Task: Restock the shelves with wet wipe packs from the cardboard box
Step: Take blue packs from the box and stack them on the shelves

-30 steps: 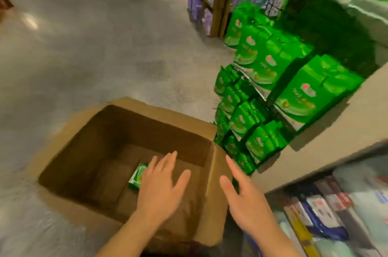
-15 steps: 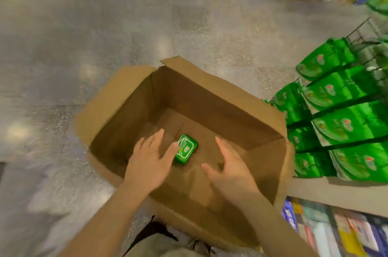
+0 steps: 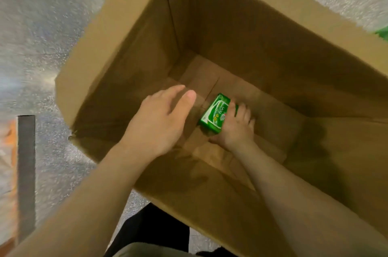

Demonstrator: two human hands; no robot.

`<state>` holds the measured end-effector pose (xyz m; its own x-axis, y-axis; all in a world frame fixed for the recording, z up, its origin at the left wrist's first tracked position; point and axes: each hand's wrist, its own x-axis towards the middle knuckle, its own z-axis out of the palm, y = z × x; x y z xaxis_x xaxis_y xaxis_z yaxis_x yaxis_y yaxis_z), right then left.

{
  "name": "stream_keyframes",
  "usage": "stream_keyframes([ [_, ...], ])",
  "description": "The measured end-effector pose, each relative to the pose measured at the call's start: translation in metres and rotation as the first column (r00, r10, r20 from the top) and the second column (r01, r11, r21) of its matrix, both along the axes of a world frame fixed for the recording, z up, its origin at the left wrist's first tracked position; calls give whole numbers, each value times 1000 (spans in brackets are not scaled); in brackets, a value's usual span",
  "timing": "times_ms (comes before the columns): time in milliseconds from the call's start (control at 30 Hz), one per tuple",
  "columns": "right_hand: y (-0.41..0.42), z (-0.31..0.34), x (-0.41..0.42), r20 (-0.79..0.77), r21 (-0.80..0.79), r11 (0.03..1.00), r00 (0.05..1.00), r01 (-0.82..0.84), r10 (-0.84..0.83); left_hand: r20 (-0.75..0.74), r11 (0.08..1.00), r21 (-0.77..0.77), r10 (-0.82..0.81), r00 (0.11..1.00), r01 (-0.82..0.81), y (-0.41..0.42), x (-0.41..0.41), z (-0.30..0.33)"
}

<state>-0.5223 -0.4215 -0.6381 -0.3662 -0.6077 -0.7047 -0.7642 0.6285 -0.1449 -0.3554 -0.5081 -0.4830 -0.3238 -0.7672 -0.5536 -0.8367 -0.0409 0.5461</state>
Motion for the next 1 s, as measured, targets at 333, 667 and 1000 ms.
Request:
stream_keyframes([
  [333,-3,-38,0,39,-174,978,993,112,-107,23,991,132,-22,999,19,-10,-3,-9],
  [667,46,119,-24,179,-272,948,977,163,-117,-61,956,286,89,994,-68,16,-26,26],
  [1000,150,313,-52,1,-606,794,998,-55,69,-516,781,572,105,850,251,85,-109,121],
])
